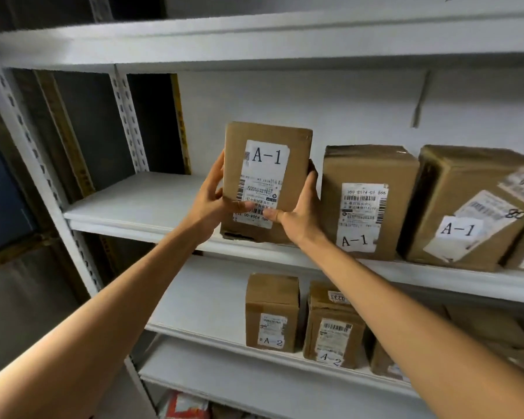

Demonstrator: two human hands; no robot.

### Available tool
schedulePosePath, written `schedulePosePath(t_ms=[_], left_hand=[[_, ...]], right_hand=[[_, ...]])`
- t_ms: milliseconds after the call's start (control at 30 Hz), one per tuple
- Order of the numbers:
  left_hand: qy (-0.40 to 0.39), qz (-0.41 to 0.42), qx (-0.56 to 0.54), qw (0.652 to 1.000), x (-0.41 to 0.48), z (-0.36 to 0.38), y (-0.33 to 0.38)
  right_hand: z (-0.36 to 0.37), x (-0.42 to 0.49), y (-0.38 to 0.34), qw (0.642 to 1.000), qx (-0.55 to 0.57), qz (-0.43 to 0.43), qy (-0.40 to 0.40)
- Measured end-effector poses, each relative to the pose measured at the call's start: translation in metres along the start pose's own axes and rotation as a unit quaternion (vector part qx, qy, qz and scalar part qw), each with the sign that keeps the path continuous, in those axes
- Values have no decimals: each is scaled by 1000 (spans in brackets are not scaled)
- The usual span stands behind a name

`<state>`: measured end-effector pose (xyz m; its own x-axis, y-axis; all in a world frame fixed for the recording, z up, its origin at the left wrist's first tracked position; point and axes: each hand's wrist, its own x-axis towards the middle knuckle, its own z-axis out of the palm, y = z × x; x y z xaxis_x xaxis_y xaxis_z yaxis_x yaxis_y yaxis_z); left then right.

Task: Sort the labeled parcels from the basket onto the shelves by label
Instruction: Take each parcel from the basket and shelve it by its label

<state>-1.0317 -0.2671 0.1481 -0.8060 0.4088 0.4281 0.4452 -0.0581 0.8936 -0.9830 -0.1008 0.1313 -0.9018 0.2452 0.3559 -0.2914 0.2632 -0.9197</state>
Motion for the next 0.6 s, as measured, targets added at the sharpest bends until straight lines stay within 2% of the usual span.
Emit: schedulePosePath(t_ms=[100,200,600], left_hand=[[-29,-7,-6,1000,12,0,-14],[-23,-10,-3,1000,19,2,-37],[-5,43,-4,999,22,7,-68]], right_hand=[[6,3,9,998,-47,6,37],[9,7,20,992,-103,6,75],[13,12,36,978,-179,-3,109]])
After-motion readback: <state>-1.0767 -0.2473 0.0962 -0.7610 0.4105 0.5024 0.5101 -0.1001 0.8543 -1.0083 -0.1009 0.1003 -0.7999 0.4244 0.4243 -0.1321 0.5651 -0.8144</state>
